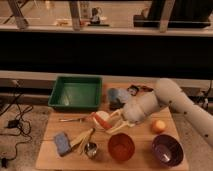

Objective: Place pepper in paper cup

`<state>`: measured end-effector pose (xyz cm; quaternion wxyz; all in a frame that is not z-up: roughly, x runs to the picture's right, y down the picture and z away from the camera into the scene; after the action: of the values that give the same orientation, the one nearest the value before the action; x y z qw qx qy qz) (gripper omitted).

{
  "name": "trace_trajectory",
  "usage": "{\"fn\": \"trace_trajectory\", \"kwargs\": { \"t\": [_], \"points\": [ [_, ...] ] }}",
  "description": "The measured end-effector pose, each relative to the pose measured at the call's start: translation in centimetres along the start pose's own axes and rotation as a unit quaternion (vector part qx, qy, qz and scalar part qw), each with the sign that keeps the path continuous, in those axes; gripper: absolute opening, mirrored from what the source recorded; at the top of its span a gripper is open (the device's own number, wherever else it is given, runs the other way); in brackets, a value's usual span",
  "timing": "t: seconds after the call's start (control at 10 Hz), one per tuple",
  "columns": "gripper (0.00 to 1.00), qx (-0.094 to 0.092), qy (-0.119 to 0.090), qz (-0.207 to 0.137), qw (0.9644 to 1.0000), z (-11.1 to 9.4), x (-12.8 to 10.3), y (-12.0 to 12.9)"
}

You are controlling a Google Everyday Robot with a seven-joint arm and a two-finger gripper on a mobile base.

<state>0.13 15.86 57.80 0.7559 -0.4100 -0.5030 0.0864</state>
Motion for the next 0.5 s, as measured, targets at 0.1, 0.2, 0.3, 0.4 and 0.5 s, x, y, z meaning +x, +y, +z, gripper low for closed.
{"fn": "trace_trajectory", "kwargs": {
  "t": [0.1, 0.2, 0.3, 0.4, 0.5],
  "points": [
    [0.04, -0.006, -0.009, 0.001, 0.9999, 2.0, 0.3, -0.5],
    [0.04, -0.013, -0.016, 0.002, 0.9998, 3.5, 0.8, -0.9],
    [0.04, -0.019, -0.018, 0.001, 0.9997, 4.4, 1.1, -1.4],
    [0.04, -0.024, -0.020, 0.001, 0.9995, 5.2, 1.4, -2.2],
    [0.04, -0.028, -0.019, -0.001, 0.9994, 5.8, 1.5, -3.3]
  ]
}}
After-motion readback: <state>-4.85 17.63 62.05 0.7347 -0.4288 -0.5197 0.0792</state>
